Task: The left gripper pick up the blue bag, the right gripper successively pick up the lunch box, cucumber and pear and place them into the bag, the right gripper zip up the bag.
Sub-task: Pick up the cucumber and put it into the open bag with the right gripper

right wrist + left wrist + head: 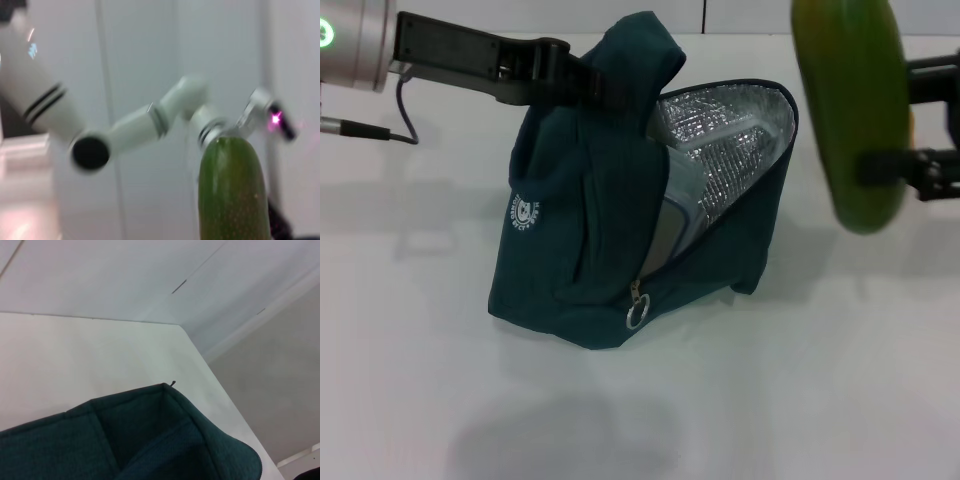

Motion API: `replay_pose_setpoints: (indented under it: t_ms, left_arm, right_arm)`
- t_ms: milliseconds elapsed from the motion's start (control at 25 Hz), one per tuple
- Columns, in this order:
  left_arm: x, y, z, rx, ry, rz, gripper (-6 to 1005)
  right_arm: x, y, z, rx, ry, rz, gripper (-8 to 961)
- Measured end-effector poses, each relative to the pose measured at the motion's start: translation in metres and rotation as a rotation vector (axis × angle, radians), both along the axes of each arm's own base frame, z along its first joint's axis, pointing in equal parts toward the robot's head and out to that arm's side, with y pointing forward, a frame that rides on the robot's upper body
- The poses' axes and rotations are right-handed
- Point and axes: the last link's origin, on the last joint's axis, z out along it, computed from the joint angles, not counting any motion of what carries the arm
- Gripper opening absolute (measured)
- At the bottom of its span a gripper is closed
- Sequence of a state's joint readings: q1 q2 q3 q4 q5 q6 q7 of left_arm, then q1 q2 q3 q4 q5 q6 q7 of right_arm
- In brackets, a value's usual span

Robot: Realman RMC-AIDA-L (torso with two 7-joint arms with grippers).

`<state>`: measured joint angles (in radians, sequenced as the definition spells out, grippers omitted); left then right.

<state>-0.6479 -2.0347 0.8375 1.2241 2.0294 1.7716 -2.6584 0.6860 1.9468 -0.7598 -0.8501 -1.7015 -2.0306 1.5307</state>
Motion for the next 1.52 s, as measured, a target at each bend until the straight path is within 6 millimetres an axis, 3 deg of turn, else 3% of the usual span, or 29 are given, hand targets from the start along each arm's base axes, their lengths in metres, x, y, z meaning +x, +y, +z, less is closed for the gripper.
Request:
replay_pose_setpoints:
  t_ms: [400, 920, 1520]
  left_arm:
    - [0.0, 0.0, 0.0, 0.0, 0.002, -0.007, 44]
    - [-0.002, 0.0, -0.001, -0.002, 0.006, -0.014, 44]
    - [-0.003, -0.001, 0.0, -0.004, 0.009, -0.013, 44]
  right_arm:
    - [0.013, -0.001, -0.055, 0.101, 0.439, -0.18, 604]
    - [0.014, 0.002, -0.113, 0.093, 0.4, -0.305, 615]
    - [0.012, 0.004, -0.134, 0.088, 0.303, -0.302, 628]
